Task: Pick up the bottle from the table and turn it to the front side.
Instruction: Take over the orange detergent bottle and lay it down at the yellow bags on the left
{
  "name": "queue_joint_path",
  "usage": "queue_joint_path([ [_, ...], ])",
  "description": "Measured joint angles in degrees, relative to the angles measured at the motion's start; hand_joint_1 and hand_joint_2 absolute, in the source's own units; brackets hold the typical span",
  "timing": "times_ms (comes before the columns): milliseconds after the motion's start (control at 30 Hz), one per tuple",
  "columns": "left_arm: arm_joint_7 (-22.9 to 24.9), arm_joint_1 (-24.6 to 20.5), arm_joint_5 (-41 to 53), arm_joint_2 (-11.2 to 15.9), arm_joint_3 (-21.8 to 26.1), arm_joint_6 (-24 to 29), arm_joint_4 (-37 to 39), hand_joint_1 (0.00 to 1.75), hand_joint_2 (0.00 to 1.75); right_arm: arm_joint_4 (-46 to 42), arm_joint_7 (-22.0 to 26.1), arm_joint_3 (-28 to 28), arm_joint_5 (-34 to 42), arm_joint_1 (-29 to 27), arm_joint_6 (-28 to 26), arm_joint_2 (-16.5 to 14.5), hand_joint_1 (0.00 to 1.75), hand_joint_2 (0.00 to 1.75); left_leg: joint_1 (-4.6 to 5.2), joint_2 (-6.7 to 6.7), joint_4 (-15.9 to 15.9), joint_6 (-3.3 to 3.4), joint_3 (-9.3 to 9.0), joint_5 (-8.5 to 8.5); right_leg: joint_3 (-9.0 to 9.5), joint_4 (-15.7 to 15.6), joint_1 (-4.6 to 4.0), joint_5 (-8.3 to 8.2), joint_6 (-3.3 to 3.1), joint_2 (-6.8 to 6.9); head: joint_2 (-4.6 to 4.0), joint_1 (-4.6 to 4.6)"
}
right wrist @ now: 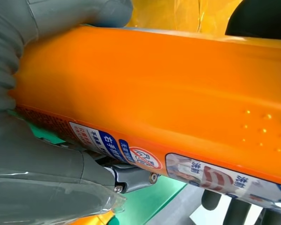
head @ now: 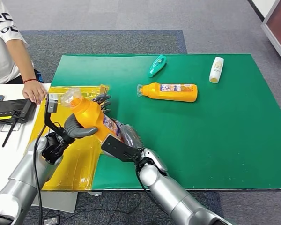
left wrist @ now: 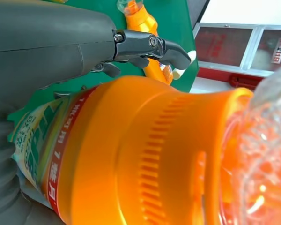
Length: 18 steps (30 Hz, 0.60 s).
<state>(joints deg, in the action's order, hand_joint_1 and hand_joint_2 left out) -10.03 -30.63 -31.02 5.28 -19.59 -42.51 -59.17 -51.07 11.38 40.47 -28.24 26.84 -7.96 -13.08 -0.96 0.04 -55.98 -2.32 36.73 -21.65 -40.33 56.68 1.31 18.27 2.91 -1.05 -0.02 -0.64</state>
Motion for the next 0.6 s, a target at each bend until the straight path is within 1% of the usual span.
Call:
queue_joint_path([
  [233,0.01,0.06,-0.15,0.01,-0.37,0.00,0.00,0.00,1.75,0.67,-0.63,0.74,-1.50,0.13,-1.33,-0.16,1.75,1.75,0.00,0.00,0.00,0.00,0.00,0.00,0.01,0.00,0.00,0.00,0.00,0.00,0.00,0.00],
  [600,0.17,0.19,0.41,0.09,-0.53,0.09,0.25,0.00,1.75,1.27,-0.89,1.26,-2.04,0.34,-1.39,-0.19,1.75,1.75,0.00,0.00,0.00,0.00,0.00,0.00,0.00,0.00,0.00,0.00,0.00,0.00,0.01,-0.01],
])
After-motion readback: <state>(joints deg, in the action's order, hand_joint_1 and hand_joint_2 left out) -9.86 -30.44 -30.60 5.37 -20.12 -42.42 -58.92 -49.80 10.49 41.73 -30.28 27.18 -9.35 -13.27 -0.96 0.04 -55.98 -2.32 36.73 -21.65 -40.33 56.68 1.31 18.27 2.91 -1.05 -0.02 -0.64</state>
